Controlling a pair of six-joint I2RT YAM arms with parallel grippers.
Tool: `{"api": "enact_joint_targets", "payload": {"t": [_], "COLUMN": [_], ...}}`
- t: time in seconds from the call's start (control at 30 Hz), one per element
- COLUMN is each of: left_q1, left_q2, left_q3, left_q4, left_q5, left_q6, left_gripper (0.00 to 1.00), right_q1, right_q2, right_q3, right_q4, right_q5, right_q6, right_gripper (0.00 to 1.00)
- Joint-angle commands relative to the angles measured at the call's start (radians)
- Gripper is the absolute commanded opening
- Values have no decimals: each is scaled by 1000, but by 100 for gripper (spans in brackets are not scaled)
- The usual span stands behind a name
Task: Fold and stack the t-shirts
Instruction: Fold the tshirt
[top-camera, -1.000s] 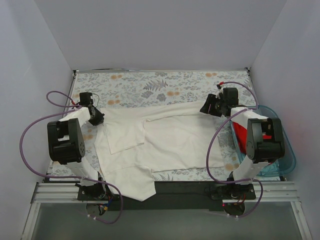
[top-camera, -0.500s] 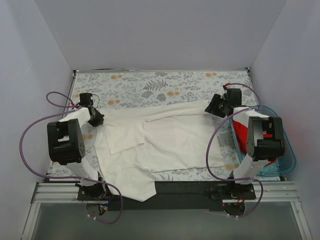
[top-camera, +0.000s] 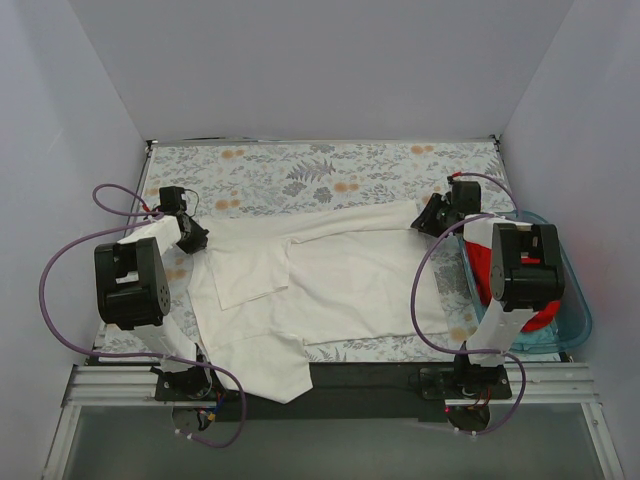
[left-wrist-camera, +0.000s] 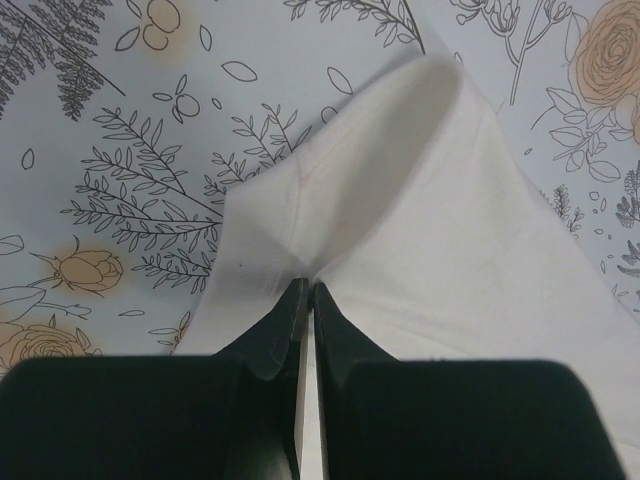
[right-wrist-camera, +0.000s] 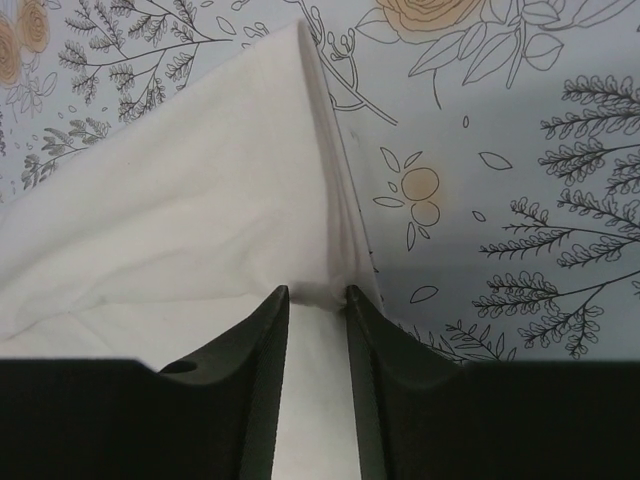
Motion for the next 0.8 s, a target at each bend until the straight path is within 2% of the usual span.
{"api": "enact_joint_targets", "payload": {"t": [0.0, 0.07, 0.17, 0.4, 0.77], "left_q1": [4, 4, 4, 5, 4], "left_q2": [-39, -39, -41, -24, 19], "left_q3": [-3, -1, 5, 39, 62], "left_q4": [7, 7, -1, -41, -81], "left_q5": [-11, -14, -17, -54, -48], "left_q6": [12, 14, 15, 23, 37], "left_gripper": [0, 0, 0, 0, 0], "right_q1": [-4, -4, -5, -54, -62], "right_q2": [15, 9, -12, -69, -68], "right_q3": [3, 1, -5, -5, 66], "right_q4": [41, 41, 40, 3, -163], "right_q5": [-12, -12, -12, -1, -3], "right_q6": [17, 14, 5, -55, -146], "right_gripper": [34, 24, 16, 11, 10]}}
